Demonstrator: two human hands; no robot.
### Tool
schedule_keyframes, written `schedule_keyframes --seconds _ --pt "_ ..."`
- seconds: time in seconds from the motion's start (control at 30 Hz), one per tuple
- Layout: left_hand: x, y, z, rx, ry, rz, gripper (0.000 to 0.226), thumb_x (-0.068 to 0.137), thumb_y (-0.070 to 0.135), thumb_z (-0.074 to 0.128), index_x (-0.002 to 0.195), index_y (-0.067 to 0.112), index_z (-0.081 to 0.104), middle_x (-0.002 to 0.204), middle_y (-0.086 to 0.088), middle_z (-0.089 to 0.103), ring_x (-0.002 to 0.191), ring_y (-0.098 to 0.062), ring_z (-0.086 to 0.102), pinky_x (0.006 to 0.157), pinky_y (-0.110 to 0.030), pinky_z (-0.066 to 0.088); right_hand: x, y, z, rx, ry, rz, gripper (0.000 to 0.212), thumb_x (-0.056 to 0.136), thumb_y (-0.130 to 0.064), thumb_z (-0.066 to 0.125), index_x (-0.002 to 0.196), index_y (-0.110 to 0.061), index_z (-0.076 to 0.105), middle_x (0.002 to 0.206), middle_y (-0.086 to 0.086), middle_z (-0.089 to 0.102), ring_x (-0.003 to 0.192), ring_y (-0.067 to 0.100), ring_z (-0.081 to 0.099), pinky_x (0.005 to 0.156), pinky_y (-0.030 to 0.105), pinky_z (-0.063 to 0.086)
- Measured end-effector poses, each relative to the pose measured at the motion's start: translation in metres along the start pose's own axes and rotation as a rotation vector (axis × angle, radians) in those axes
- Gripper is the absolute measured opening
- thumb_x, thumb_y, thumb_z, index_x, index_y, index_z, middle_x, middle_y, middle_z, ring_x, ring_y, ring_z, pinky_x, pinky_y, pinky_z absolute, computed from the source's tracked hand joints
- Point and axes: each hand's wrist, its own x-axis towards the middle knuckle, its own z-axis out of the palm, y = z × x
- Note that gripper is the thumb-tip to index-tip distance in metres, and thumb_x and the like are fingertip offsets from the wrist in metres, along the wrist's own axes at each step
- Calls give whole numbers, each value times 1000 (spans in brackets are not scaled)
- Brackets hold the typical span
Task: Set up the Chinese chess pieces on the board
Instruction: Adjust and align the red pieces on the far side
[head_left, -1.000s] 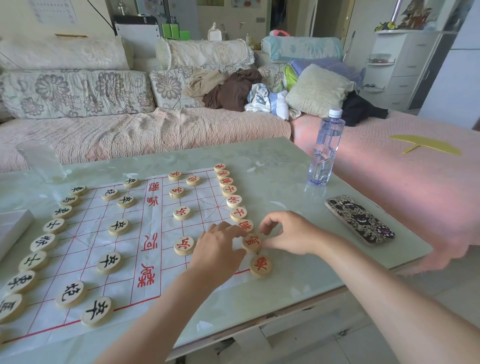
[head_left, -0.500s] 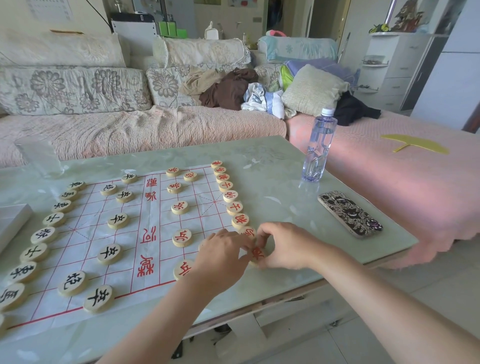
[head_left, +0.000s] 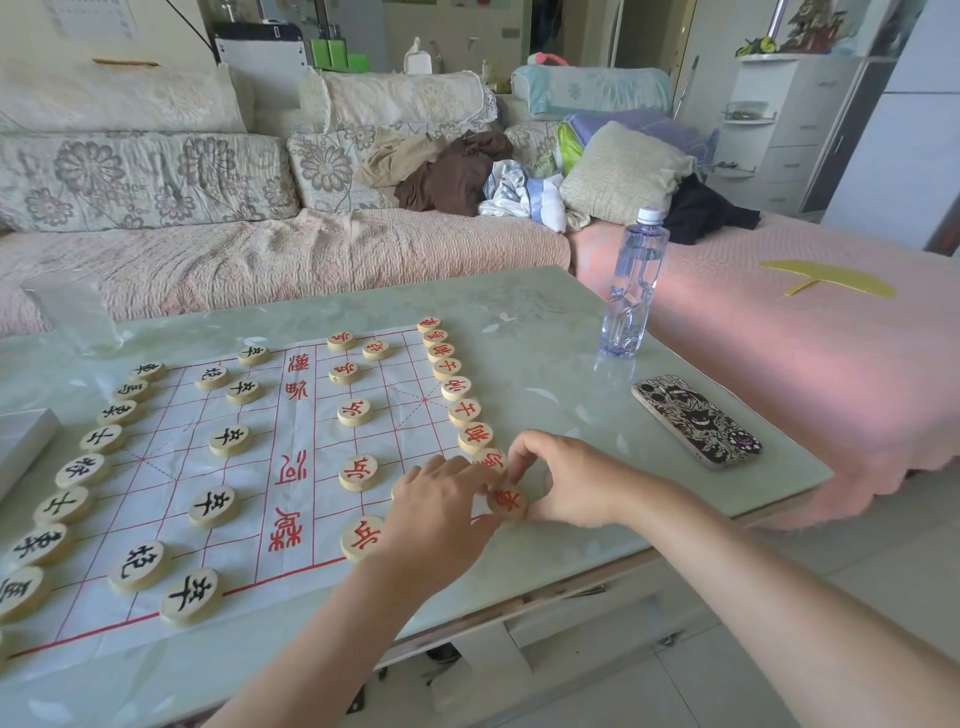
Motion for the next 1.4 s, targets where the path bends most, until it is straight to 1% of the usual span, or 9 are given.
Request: schedule_keyframes --seconds 0.1,0.2,0.4,0.57,0.83,0.93,1.13,1.23,1.4 --pt "1 1 -1 0 -5 -2 38 83 49 60 120 41 56 109 17 60 103 -11 48 91 -29 37 3 0 3 5 23 7 44 70 -33 86 96 -37 52 92 -27 59 61 0 49 56 22 44" --pt "0 1 -1 4 -13 -3 35 85 49 58 119 42 58 106 17 61 101 -11 47 90 -28 36 8 3 9 4 15 7 45 67 -34 89 92 -36 51 107 -17 60 63 -1 48 55 17 41" --pt "-2 -3 0 9 27 -8 29 85 44 60 113 39 60 106 18 62 102 -9 49 90 -26 35 5 1 2 53 30 -21 39 76 -24 85 101 -27 56 80 -33 59 54 -12 50 47 10 34" --pt "0 0 1 -22 24 -20 28 86 47 59 113 40 62 110 18 63 104 -9 48 92 -27 34 9 4 6 -5 36 16 45 68 -34 89 93 -35 51 108 -17 59 67 1 49 57 19 42" --pt "0 0 3 -38 40 -28 26 83 53 60 105 40 64 104 18 64 98 -9 47 87 -26 32 5 0 3 -27 0 31 33 76 -20 83 94 -31 58 69 -21 50 47 -6 46 44 12 32" --pt "-1 -1 4 -42 47 -37 27 83 56 59 105 40 63 103 18 64 97 -9 48 85 -26 31 5 -2 3 -56 -3 36 33 76 -19 82 97 -32 61 73 -21 53 49 -9 48 45 10 33" --pt "-1 -3 -2 -30 72 -2 31 82 59 59 107 40 63 105 18 64 101 -9 51 89 -28 36 5 -5 0 -113 -20 27 27 72 -27 83 87 -41 65 91 -20 62 58 -8 52 52 12 37" --pt "-2 -17 -20 -61 109 -30 26 83 46 65 107 38 63 102 20 63 99 -8 52 89 -30 39 8 -15 -5 -107 54 38 25 71 -41 82 90 -40 66 101 -22 62 77 -4 60 69 20 51" --pt "-9 -60 -51 -73 60 -141 22 85 29 65 105 36 64 91 22 59 92 -8 55 82 -28 44 25 -45 10 -130 139 -50 16 80 -27 74 92 -36 68 103 -17 64 94 6 60 90 31 51"
